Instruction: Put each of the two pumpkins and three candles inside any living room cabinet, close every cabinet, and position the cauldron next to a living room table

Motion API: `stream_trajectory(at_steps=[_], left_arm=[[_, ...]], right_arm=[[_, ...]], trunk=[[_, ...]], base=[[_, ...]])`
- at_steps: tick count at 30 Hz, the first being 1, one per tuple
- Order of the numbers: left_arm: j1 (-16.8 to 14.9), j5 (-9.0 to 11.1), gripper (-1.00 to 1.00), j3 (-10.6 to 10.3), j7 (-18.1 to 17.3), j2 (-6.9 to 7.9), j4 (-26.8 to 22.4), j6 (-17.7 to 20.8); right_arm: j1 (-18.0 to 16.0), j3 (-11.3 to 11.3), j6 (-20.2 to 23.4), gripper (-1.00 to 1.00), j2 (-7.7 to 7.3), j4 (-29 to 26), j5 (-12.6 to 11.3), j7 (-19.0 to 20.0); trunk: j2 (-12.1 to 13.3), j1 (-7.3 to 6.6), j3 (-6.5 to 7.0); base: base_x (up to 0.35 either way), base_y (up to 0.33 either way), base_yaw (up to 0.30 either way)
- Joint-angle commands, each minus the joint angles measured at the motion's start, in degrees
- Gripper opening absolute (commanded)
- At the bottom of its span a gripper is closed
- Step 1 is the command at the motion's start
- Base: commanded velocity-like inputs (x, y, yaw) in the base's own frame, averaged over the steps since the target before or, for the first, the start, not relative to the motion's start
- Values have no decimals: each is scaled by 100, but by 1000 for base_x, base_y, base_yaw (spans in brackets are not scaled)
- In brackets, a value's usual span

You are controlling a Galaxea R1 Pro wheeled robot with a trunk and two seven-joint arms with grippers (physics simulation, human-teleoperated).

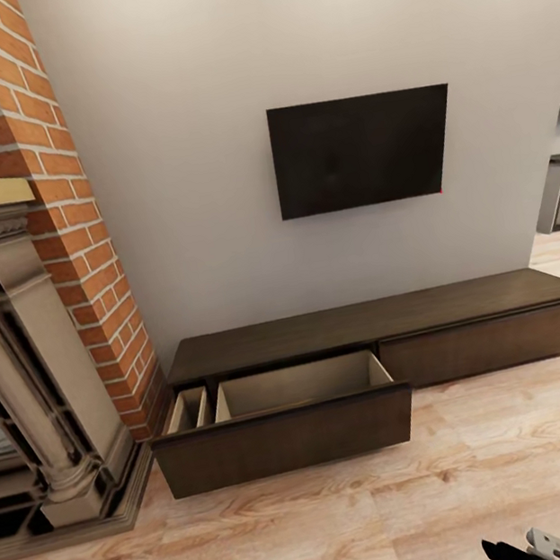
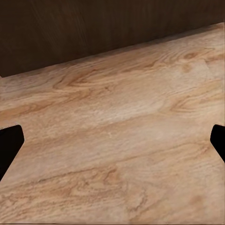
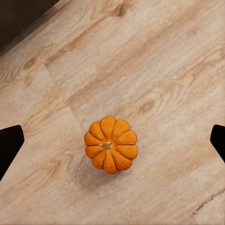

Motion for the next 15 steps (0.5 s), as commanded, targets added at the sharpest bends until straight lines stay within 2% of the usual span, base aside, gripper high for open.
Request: stream_trajectory(at_steps=[1,6,8,10,11,15], left_arm=[[-9,41,100,-16,44,8,-83,255],[-115,56,100,28,22,-22,-226,998],[-293,76,100,40,16,-42,-365,1405],[-548,191,100,47,11,-60,-478,1807],[-800,327,100,49,10,-66,-520,2082],[-1381,680,100,52,13,-74,-570,2646]], right_arm=[[-3,-36,36,100,3,-7,-35,34],[-3,-36,35,100,3,-2,-32,38],[-3,-35,31,100,3,-1,-29,38],[-3,-35,29,100,3,-2,-28,39],[-3,-35,29,100,3,-4,-27,40],[-3,-29,28,100,3,-7,-26,43]], trunk=[[-44,22,-24],[-245,132,-114],[-325,176,-150],[-405,220,-186],[-446,242,-204],[-606,329,-276]], base=[[0,0,0],[0,0,0],[0,0,0],[0,0,0],[0,0,0],[0,0,0]])
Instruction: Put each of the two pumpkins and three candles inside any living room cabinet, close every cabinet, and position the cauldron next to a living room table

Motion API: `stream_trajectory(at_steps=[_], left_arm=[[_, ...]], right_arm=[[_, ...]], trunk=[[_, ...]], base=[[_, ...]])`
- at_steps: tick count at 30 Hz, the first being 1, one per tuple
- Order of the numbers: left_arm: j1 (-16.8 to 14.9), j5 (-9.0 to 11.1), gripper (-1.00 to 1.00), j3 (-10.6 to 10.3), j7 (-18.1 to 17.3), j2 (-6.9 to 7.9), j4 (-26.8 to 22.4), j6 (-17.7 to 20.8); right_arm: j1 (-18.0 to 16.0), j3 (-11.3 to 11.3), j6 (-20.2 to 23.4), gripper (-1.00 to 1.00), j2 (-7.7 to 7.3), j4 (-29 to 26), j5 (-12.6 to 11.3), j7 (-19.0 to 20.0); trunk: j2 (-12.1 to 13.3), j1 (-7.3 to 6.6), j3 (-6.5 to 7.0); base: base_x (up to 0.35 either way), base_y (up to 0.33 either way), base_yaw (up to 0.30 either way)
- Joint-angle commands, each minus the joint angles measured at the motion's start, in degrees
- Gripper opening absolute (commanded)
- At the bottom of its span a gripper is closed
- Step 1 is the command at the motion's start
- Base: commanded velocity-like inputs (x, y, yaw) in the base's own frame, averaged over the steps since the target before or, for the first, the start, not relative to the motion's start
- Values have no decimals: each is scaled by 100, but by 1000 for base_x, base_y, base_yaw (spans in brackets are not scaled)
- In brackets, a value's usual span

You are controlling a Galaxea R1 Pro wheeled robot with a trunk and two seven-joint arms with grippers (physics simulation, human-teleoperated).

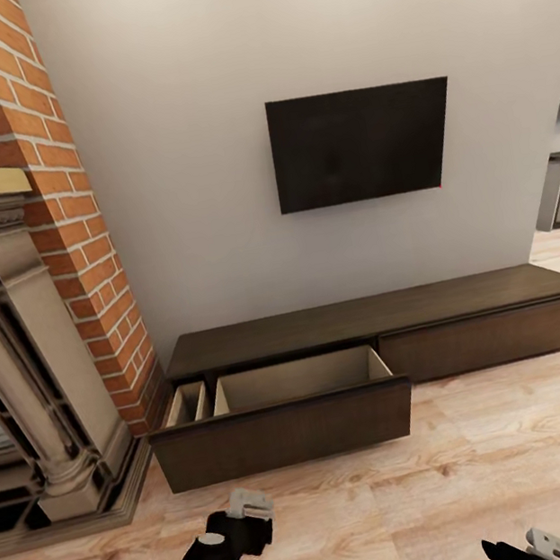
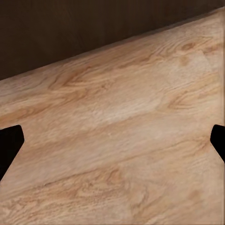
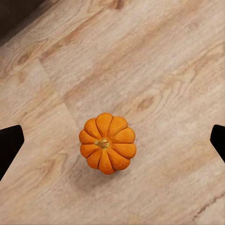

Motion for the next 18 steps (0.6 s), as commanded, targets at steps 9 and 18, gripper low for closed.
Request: stream_trajectory(at_steps=[9,18], left_arm=[[-1053,449,100,-21,58,-35,-178,1173],[-1237,444,100,-50,93,-50,-1306,2380]], right_arm=[[-3,-16,36,100,5,-10,-36,38],[-3,-40,36,100,-3,-11,-36,407]], trunk=[[-365,198,-169],[-606,329,-276]], base=[[0,0,0],[0,0,0]])
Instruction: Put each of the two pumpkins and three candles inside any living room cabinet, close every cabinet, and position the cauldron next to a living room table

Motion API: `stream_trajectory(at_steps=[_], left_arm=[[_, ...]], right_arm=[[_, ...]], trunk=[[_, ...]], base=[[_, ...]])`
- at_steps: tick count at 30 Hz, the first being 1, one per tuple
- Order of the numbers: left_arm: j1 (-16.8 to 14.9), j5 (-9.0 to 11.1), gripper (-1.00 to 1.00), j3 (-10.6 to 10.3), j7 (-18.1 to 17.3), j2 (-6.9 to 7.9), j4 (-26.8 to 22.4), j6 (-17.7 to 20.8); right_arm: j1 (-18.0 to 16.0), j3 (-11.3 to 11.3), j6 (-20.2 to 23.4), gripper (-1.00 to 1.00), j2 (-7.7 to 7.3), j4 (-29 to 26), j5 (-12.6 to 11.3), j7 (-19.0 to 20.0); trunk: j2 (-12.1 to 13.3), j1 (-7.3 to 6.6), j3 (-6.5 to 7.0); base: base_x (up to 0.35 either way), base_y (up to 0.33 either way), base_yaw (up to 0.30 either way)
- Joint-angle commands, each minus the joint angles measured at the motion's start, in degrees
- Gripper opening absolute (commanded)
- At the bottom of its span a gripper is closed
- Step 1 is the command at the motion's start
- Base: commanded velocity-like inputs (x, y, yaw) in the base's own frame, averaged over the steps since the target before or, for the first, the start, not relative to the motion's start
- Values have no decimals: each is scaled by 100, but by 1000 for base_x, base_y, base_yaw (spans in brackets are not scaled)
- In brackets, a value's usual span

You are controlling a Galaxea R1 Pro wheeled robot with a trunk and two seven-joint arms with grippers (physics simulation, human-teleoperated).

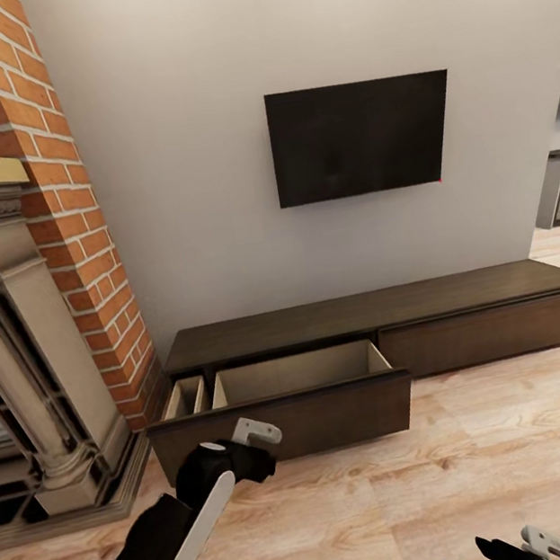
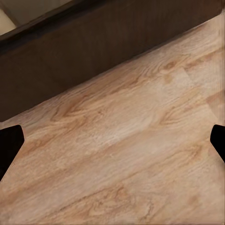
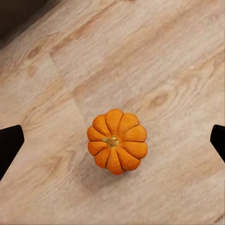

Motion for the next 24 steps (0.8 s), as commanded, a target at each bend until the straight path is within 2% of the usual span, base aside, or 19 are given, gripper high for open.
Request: stream_trajectory(at_steps=[1,8,14,19,24], left_arm=[[-8,54,100,-15,62,10,-77,66],[-16,46,100,-30,70,13,-357,76],[-16,44,100,-34,71,1,-412,76],[-17,38,100,-47,71,-11,-415,76],[-17,37,100,-50,71,-9,-414,76]], right_arm=[[-2,-38,41,100,2,-8,-41,74],[-2,-51,45,100,-4,-7,-48,219],[-2,-77,49,100,1,-1,-48,369],[-2,-234,40,100,32,40,-33,328],[-2,-263,-73,100,72,44,1,311]], trunk=[[-3,-1,-6],[-3,-1,-6],[-243,131,-114],[-444,241,-204],[-644,351,-293]], base=[[0,0,0],[0,0,0],[0,0,0],[0,0,0],[0,0,0]])
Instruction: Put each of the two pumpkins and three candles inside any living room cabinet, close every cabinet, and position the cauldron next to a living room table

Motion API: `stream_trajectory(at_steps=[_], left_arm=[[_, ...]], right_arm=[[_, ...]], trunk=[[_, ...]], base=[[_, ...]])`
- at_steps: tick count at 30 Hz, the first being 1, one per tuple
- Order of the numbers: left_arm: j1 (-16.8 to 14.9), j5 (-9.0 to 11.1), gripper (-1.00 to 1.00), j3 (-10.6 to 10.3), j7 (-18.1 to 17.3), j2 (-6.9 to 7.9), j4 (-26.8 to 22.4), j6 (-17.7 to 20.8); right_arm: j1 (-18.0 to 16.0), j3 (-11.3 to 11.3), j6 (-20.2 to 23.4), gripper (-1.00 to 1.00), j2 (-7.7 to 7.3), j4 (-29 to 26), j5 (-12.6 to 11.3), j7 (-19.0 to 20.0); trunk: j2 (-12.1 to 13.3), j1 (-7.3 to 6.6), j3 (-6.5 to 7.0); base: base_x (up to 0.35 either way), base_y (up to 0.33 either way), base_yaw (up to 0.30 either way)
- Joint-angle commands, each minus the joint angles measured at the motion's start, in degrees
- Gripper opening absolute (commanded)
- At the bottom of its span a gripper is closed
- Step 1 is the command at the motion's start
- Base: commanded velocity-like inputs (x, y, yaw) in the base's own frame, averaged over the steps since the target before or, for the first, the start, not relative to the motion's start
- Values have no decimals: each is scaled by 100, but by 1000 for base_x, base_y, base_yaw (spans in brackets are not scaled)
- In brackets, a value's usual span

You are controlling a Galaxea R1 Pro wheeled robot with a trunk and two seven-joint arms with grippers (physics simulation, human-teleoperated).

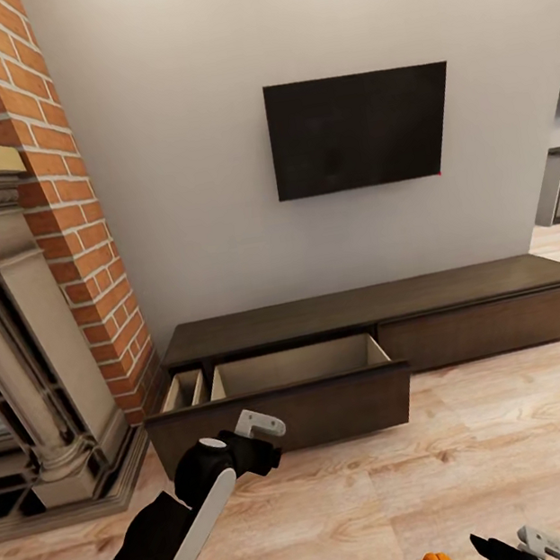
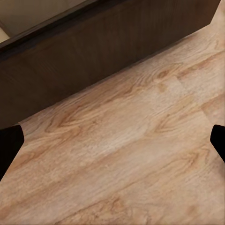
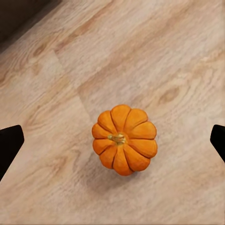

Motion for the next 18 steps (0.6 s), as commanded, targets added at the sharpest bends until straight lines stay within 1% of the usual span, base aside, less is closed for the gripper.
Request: stream_trajectory(at_steps=[1,5,10,18], left_arm=[[-7,55,100,-13,60,3,-5,11],[-7,54,100,-13,60,1,-9,11],[-7,61,100,-13,60,0,-15,11],[-7,64,100,-15,60,-20,-20,11]], right_arm=[[-3,-36,29,100,9,-4,-33,31],[-3,-15,12,100,15,4,-11,11],[-3,9,2,100,24,16,-26,-296],[-18,31,44,100,14,5,-23,-312]], trunk=[[-44,22,-24],[-205,109,-96],[-405,219,-186],[-726,395,-330]], base=[[0,0,0],[0,0,0],[0,0,0],[0,0,0]])
